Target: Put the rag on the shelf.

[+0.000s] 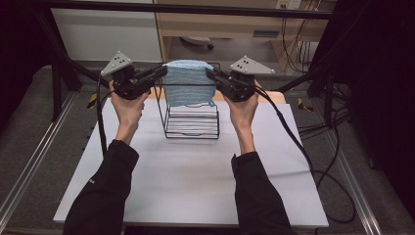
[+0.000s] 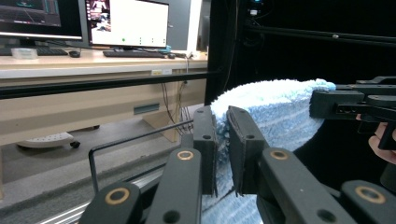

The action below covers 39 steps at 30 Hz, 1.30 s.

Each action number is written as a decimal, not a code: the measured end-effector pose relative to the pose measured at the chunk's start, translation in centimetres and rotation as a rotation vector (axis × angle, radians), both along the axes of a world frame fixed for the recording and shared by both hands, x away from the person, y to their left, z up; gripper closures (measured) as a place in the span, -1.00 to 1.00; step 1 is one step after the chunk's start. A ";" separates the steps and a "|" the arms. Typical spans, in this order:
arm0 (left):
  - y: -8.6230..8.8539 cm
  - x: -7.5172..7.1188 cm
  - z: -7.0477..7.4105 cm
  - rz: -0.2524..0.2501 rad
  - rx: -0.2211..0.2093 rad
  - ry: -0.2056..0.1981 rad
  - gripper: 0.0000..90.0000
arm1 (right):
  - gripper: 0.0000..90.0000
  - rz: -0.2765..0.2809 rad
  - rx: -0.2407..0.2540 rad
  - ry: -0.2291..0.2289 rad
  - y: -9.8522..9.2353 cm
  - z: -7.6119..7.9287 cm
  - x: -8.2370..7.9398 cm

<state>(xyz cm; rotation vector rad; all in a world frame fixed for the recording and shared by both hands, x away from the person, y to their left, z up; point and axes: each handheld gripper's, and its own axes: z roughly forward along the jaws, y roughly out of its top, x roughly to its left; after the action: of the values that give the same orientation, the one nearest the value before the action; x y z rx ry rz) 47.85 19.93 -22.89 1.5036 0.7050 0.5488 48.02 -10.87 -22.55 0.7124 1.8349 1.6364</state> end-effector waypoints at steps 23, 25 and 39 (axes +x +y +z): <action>-0.1 -2.8 -1.1 -0.039 0.132 0.118 0.76 | 0.79 0.079 -0.105 0.060 -0.3 -1.2 -1.8; 0.0 -2.9 -1.0 -0.041 0.138 0.134 0.74 | 0.79 0.085 -0.106 0.064 -0.4 -1.4 -1.8; -0.5 -2.3 2.9 0.002 0.120 0.175 0.81 | 0.78 0.104 -0.114 0.064 -0.6 -1.9 -2.0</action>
<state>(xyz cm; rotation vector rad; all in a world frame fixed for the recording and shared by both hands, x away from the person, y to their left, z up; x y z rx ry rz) 45.55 19.44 -20.00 1.6778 0.8205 0.4715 46.05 -11.45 -24.48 0.6357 2.0234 1.5741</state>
